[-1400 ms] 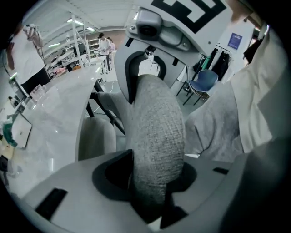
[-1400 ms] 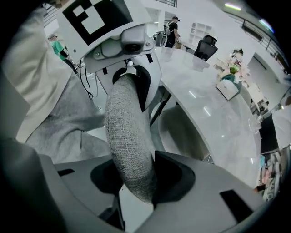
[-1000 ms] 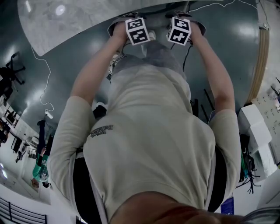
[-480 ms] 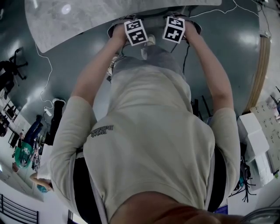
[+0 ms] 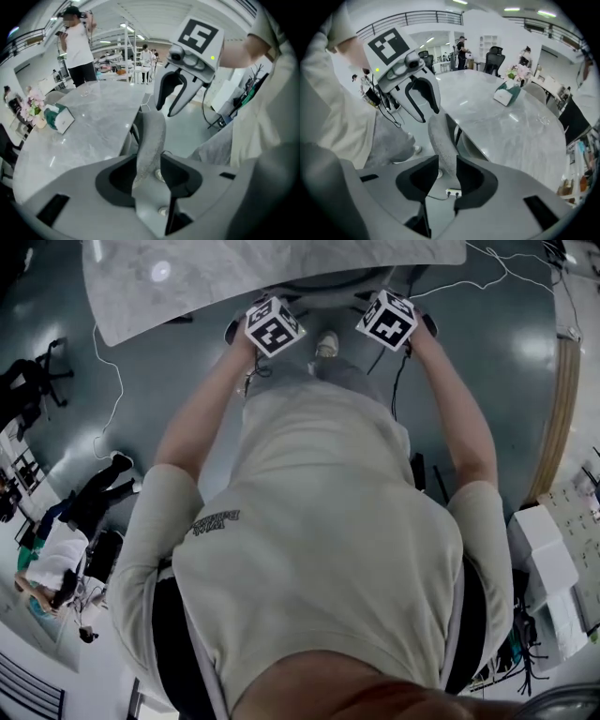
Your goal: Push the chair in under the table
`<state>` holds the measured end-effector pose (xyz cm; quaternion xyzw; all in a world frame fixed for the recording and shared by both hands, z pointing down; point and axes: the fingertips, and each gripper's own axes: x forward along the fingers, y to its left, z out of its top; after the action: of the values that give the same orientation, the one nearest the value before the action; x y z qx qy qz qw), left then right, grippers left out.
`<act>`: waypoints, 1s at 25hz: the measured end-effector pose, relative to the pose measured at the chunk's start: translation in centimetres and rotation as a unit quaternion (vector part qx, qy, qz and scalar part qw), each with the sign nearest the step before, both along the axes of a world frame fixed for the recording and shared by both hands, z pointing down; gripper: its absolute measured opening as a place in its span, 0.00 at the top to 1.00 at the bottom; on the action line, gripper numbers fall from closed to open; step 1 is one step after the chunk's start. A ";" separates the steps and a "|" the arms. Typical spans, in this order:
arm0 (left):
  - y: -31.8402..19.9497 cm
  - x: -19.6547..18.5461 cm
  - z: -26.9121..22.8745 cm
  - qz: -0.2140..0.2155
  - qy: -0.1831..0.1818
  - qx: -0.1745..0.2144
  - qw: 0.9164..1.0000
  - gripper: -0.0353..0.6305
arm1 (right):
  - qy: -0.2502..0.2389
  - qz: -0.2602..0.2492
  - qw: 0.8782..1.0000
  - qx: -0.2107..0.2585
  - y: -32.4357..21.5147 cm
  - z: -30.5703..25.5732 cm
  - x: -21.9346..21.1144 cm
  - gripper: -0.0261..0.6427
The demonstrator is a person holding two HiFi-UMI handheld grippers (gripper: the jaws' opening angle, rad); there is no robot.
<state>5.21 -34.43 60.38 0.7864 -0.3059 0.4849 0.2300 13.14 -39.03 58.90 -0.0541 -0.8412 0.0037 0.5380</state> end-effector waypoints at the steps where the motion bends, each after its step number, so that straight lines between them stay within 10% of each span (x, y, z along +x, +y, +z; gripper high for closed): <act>1: -0.3 -0.1 -1.1 -0.016 0.015 0.008 1.000 0.71 | -0.015 0.015 1.000 -0.006 0.0 -1.0 -0.1 0.78; 12: -3.8 -1.3 -14.1 -0.119 0.105 0.175 0.972 0.82 | -0.157 0.123 0.978 0.060 -2.1 -12.1 -2.2 0.88; 25: -4.8 -3.6 -32.2 -0.167 0.180 0.403 0.882 0.92 | -0.355 0.215 0.903 0.110 -1.3 -29.5 -5.6 0.92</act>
<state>1.63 -39.26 28.19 0.8222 -0.5551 0.1239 0.0226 7.54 -40.38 29.38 0.1896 -0.9628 0.0068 0.1923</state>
